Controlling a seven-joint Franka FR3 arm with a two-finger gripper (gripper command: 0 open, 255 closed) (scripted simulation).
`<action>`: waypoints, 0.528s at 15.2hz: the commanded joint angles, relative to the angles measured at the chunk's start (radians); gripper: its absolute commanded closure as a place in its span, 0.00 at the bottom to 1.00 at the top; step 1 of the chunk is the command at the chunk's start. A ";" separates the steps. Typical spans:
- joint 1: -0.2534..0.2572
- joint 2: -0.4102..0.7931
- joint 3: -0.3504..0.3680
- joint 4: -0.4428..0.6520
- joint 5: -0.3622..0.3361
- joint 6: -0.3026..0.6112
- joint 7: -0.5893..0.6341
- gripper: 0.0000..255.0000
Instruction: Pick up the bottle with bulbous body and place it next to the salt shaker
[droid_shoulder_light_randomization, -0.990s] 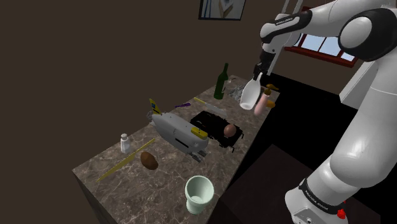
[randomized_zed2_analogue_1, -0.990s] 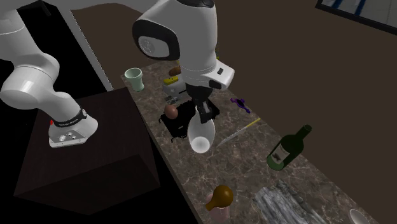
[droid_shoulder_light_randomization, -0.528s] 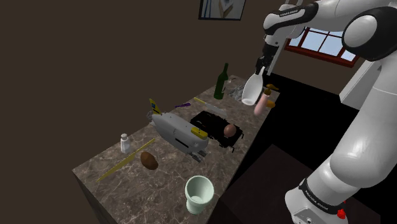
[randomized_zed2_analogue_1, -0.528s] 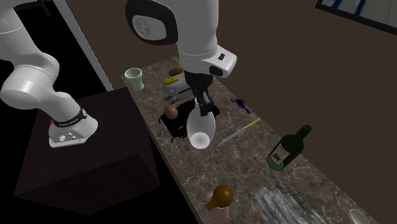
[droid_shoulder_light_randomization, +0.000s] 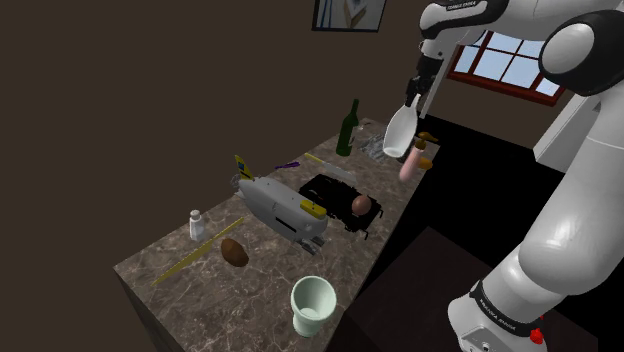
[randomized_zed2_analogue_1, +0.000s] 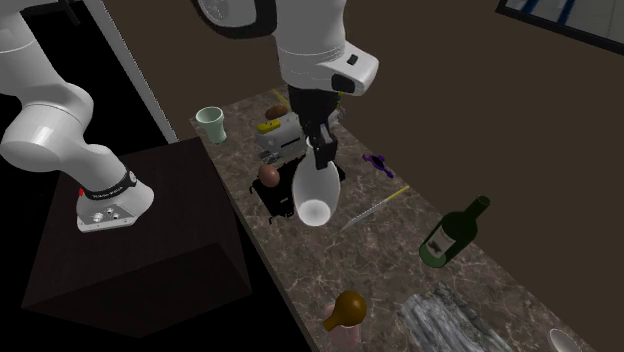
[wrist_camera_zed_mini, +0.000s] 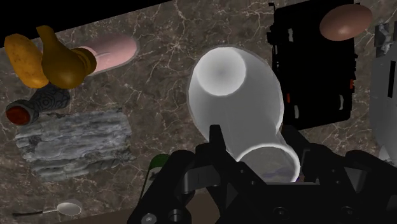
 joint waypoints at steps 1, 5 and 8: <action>-0.001 -0.002 -0.001 0.027 -0.001 -0.028 0.001 1.00; -0.005 0.003 -0.002 0.086 0.000 -0.084 0.002 1.00; -0.009 0.009 -0.004 0.135 0.002 -0.126 0.002 1.00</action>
